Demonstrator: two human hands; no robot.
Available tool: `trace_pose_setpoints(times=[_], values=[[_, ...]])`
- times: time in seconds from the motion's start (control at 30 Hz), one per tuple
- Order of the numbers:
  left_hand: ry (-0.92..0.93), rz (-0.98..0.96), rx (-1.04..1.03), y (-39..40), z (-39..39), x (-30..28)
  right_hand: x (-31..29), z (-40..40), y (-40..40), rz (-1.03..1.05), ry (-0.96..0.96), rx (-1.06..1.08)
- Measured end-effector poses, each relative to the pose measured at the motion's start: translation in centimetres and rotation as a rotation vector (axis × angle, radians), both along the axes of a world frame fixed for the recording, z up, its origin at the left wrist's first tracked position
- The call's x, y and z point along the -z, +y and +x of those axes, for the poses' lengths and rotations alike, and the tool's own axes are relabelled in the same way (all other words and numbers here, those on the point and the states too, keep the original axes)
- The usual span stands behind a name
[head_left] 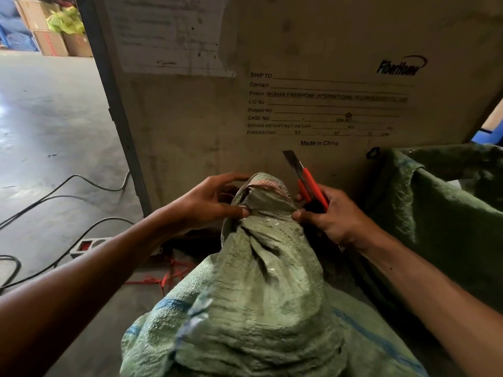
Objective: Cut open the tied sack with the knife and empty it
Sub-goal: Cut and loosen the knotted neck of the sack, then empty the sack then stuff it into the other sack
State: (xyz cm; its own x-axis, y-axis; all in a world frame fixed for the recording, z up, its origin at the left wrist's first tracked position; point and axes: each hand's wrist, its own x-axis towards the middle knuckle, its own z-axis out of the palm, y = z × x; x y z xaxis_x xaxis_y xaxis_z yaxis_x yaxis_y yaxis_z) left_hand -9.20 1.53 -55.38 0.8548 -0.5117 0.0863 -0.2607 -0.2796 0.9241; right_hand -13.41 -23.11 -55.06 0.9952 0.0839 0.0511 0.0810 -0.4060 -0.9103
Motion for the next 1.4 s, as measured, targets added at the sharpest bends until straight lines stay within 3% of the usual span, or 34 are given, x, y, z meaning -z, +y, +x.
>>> trace_pose_setpoints(times=[0.2, 0.37, 0.47, 0.57, 0.73, 1.0, 1.1, 1.17, 1.3, 1.33, 1.4], values=[[-0.254, 0.143, -0.154, -6.5, -0.5, 2.2, 1.0, -2.8, -5.2, -0.131, 0.072, 0.285], [-0.440, 0.355, -0.047, -15.1, -2.7, 4.4, 4.4, -8.8, -12.0, -0.295, 0.225, 0.532], [-0.490, 0.429, 0.001, -19.1, -4.0, 5.5, 7.4, -13.0, -15.1, -0.507, 0.323, 0.599], [-0.507, 0.502, 0.057, -22.0, -5.0, 6.7, 11.0, -17.4, -17.2, -0.664, 0.443, 0.557], [-0.593, 0.540, 0.095, -24.7, -6.7, 8.7, 18.4, -21.3, -19.1, -0.840, 0.833, 0.489], [-0.525, 0.469, 0.073, -24.4, -5.8, 10.6, 25.5, -22.6, -17.5, -0.856, 0.845, 0.549], [-0.511, 0.435, 0.043, -23.9, -5.3, 10.2, 24.3, -21.5, -18.0, -0.929, 0.820, 0.471], [-0.491, 0.423, 0.008, -23.3, -4.7, 9.6, 21.2, -19.2, -18.7, -0.873, 0.710, 0.520], [-0.426, 0.379, -0.112, -21.2, -2.3, 7.5, 10.6, -12.4, -16.6, -0.285, 0.306, 0.662], [-0.406, 0.344, -0.158, -20.3, -1.7, 6.8, 7.8, -11.0, -15.2, -0.167, 0.309, 0.593], [-0.344, 0.257, -0.246, -18.4, -0.9, 5.4, 4.0, -8.9, -11.9, -0.205, 0.351, 0.356]])
